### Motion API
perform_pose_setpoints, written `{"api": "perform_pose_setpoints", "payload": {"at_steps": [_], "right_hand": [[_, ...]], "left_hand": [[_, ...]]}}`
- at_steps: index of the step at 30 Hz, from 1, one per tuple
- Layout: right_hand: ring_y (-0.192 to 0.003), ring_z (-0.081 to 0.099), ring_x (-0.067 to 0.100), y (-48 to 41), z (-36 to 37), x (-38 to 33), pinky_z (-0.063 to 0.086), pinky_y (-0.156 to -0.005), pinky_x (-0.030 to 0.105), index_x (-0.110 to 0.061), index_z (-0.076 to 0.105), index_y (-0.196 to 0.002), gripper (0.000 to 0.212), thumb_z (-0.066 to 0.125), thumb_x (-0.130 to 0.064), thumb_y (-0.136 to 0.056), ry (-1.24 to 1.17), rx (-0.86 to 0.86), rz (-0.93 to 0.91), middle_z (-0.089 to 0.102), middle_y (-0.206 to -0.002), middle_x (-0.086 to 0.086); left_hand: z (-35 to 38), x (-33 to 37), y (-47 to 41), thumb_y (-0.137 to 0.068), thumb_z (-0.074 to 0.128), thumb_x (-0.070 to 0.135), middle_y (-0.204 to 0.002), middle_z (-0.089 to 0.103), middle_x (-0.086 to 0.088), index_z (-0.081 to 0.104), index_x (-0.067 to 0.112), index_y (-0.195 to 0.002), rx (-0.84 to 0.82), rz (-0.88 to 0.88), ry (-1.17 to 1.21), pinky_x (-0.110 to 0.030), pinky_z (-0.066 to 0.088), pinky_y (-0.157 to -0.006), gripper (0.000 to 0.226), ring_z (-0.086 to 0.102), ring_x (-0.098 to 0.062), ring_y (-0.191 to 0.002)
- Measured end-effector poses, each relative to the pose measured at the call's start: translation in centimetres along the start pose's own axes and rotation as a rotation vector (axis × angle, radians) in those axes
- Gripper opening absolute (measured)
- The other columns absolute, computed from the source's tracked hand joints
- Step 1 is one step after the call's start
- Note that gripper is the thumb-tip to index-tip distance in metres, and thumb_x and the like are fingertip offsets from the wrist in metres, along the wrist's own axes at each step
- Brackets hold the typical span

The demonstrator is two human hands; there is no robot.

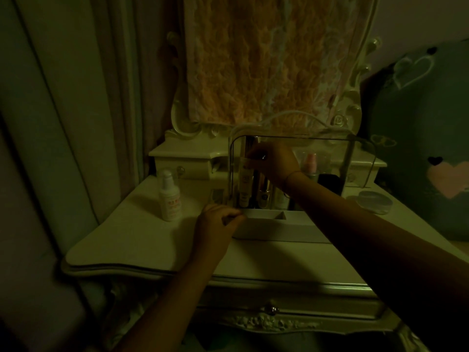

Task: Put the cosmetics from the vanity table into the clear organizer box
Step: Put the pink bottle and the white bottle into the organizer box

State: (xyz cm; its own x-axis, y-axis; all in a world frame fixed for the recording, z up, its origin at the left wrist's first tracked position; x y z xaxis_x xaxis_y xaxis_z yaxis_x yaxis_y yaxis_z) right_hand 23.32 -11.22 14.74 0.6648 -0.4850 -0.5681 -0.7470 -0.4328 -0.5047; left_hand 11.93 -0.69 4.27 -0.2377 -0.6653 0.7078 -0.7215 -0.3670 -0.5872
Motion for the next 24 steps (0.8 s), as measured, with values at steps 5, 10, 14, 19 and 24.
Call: {"api": "perform_pose_setpoints", "payload": {"at_steps": [5, 10, 14, 19, 24], "right_hand": [[-0.082, 0.06, 0.01, 0.1, -0.3, 0.3, 0.047, -0.068, 0.02, -0.012, 0.068, -0.096, 0.015, 0.064, -0.017, -0.083, 0.007, 0.041, 0.0, 0.069, -0.096, 0.003], [-0.07, 0.051, 0.0, 0.1, -0.5, 0.4, 0.04, -0.06, 0.014, -0.012, 0.068, -0.093, 0.011, 0.063, -0.015, -0.083, 0.003, 0.075, -0.014, 0.068, -0.093, 0.003], [-0.083, 0.061, 0.013, 0.4, -0.8, 0.4, 0.052, -0.074, 0.029, -0.012, 0.067, -0.093, 0.012, 0.064, -0.014, -0.083, -0.011, 0.093, -0.016, 0.069, -0.094, 0.004], [-0.085, 0.061, 0.015, 1.6, -1.7, -0.2, 0.054, -0.079, 0.033, -0.012, 0.066, -0.097, 0.015, 0.064, -0.016, -0.083, -0.014, 0.152, -0.039, 0.069, -0.096, 0.005], [-0.076, 0.057, 0.006, 5.2, -2.4, -0.2, 0.042, -0.07, 0.002, -0.013, 0.066, -0.096, 0.015, 0.066, -0.018, -0.081, -0.039, 0.23, -0.063, 0.067, -0.092, 0.001]], "left_hand": [[0.1, -0.1, -0.1, -0.075, 0.072, 0.019, -0.077, 0.047, 0.026, 0.072, 0.016, -0.086, -0.008, 0.013, -0.019, -0.025, 0.04, -0.078, 0.012, 0.051, -0.012, -0.091], [0.0, -0.1, -0.1, -0.075, 0.072, 0.019, -0.077, 0.048, 0.027, 0.073, 0.016, -0.086, -0.002, 0.019, -0.013, -0.015, 0.038, -0.072, 0.012, 0.05, -0.01, -0.089], [0.1, -0.2, -0.1, -0.075, 0.072, 0.019, -0.078, 0.048, 0.026, 0.072, 0.016, -0.087, 0.003, 0.014, -0.018, -0.016, 0.038, -0.073, 0.013, 0.05, -0.009, -0.089], [0.0, -0.2, -0.1, -0.074, 0.072, 0.016, -0.076, 0.046, 0.026, 0.072, 0.014, -0.086, 0.01, 0.013, -0.03, -0.015, 0.037, -0.07, 0.012, 0.051, -0.012, -0.086], [0.0, -0.3, 0.0, -0.076, 0.071, 0.017, -0.077, 0.046, 0.026, 0.072, 0.017, -0.087, 0.009, -0.011, -0.017, -0.012, 0.036, -0.069, 0.011, 0.051, -0.012, -0.085]]}}
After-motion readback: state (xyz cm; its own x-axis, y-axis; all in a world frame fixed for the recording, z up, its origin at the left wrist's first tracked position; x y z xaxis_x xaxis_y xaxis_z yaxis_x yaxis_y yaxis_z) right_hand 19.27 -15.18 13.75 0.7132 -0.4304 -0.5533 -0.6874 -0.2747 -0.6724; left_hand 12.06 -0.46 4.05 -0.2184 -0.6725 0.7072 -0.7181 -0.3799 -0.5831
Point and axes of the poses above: each hand's wrist, its own y-axis away from the middle knuckle, its own z-axis out of the palm, x = y × z, the point moved 6 cm from there along -y, towards the middle knuckle
